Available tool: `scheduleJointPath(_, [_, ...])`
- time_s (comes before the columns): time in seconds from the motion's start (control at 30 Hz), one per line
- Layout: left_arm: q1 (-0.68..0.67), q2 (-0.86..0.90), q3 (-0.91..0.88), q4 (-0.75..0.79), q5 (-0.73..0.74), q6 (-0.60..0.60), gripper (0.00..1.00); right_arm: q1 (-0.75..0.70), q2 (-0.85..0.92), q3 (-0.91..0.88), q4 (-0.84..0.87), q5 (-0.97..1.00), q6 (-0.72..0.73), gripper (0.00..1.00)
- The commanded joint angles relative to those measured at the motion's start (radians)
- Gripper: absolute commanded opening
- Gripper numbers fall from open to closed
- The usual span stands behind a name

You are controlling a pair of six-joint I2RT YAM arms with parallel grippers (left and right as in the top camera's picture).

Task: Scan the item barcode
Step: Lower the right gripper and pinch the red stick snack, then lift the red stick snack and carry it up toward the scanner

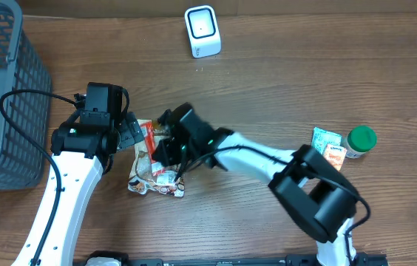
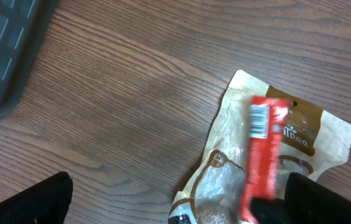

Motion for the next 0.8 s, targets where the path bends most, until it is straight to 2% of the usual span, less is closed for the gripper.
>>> scheduleJointPath(0.0, [0.000, -0.004, 0.016, 0.000, -0.013, 0.004, 1.00, -0.074, -0.131, 0.002, -0.003, -0.329, -0.122, 0.04])
scheduleJointPath(0.13, [0.000, -0.004, 0.016, 0.000, -0.013, 0.004, 1.00, -0.156, -0.199, 0.002, -0.125, -0.471, -0.232, 0.04])
scheduleJointPath(0.43, [0.000, -0.004, 0.016, 0.000, -0.013, 0.004, 0.99, -0.346, -0.228, 0.002, -0.532, -0.470, -0.576, 0.04])
scheduleJointPath(0.63, [0.000, -0.004, 0.016, 0.000, -0.013, 0.004, 1.00, -0.422, -0.245, 0.002, -0.679, -0.471, -0.737, 0.04])
scheduleJointPath(0.77, [0.000, -0.004, 0.016, 0.000, -0.013, 0.004, 1.00, -0.445, -0.296, 0.002, -0.786, -0.470, -0.930, 0.04])
